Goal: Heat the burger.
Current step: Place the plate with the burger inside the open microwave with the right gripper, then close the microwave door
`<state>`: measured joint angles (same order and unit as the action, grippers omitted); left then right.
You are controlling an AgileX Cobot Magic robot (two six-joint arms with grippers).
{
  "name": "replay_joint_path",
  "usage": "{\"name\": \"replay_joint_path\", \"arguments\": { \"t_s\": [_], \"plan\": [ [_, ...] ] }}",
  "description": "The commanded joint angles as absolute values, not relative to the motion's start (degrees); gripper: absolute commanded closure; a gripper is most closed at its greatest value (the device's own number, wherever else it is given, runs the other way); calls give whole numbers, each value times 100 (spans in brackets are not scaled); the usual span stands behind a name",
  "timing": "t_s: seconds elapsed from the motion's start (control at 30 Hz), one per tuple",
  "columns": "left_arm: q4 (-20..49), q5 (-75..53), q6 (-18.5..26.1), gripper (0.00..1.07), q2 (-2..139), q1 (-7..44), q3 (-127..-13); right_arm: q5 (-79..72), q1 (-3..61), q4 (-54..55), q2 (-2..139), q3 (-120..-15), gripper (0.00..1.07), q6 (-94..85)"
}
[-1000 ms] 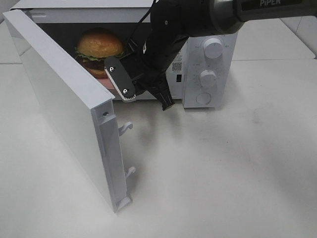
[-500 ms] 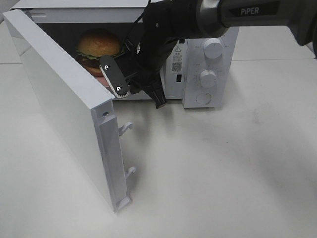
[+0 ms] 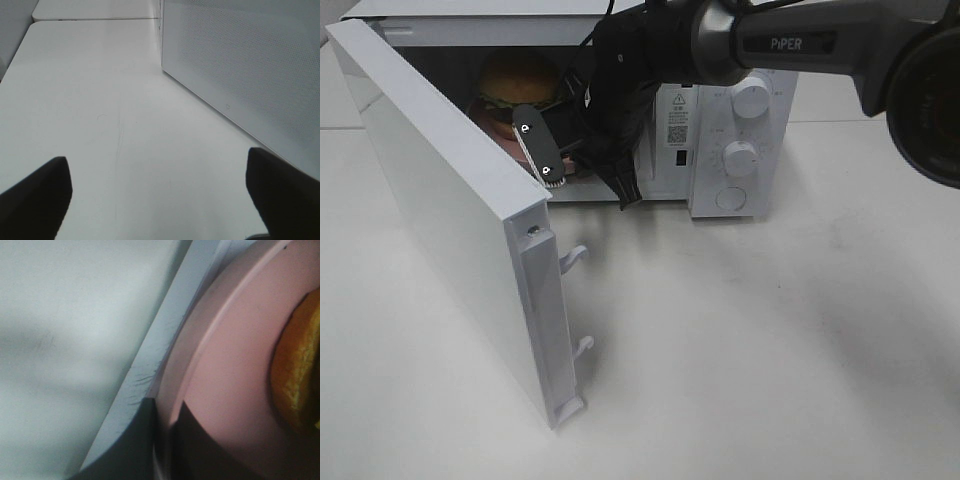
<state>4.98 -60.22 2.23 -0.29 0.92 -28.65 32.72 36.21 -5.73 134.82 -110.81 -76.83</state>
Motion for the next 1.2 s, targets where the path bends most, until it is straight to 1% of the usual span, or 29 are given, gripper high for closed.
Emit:
{"name": "replay_joint_path", "arguments": {
  "t_s": [0.03,0.1,0.17,0.2,0.23,0.27,0.33,0.37,0.4,0.43,0.47,0.5,0.53,0.57,0.6,0.63,0.7,0.77,0.9,0.97,1.07,1.2],
  "plan": [
    [527,-5936,229,21,-166,115,-2859,2951,3638,-596,13493,-11316,106,-7609],
    [527,-5936,229,21,-166,115,-2859,2934,3638,-596,13545,-11373,105,-7586],
    [527,-5936,229,21,-166,115,-2859,2911,3633,-596,13562,-11396,101,-7506],
    [527,-5936,229,21,-166,115,-2859,2911,3633,-596,13562,-11396,101,-7506],
    [527,-5936,229,21,-166,115,-2859,2888,3627,-613,13562,-11396,97,-7477],
    [527,-5936,229,21,-166,115,-2859,2888,3627,-613,13562,-11396,97,-7477],
    [527,-5936,229,21,-166,115,-2859,2871,3627,-699,13562,-11396,90,-7443],
    [527,-5936,229,21,-166,115,-2859,2871,3627,-699,13562,-11396,90,-7443],
    [527,-5936,229,21,-166,115,-2859,2871,3627,-728,13562,-11396,84,-7351],
    [527,-5936,229,21,-166,115,-2859,2871,3627,-728,13562,-11396,84,-7351],
    [527,-5936,229,21,-166,115,-2859,2871,3627,-728,13562,-11396,76,-7288],
    [527,-5936,229,21,-166,115,-2859,2871,3627,-728,13562,-11396,72,-7288],
    [527,-5936,229,21,-166,115,-2859,2871,3627,-728,13562,-11396,72,-7288],
    [527,-5936,229,21,-166,115,-2859,2876,3627,-722,13562,-11396,66,-7282],
    [527,-5936,229,21,-166,115,-2859,2876,3627,-722,13562,-11396,66,-7282],
    [527,-5936,229,21,-166,115,-2859,2893,3633,-716,13562,-11396,62,-7173],
    [527,-5936,229,21,-166,115,-2859,2916,3633,-716,13562,-11390,60,-7110],
    [527,-5936,229,21,-166,115,-2859,2934,3633,-705,13545,-11322,54,-6944],
    [527,-5936,229,21,-166,115,-2859,2911,3633,-693,13476,-11247,51,-6824],
    [527,-5936,229,21,-166,115,-2859,2865,3633,-544,13361,-11029,48,-6835],
    [527,-5936,229,21,-166,115,-2859,2813,3633,-498,13298,-10926,46,-6835],
    [527,-5936,229,21,-166,115,-2859,2550,3633,-407,13069,-10525,40,-6835]
  ]
}}
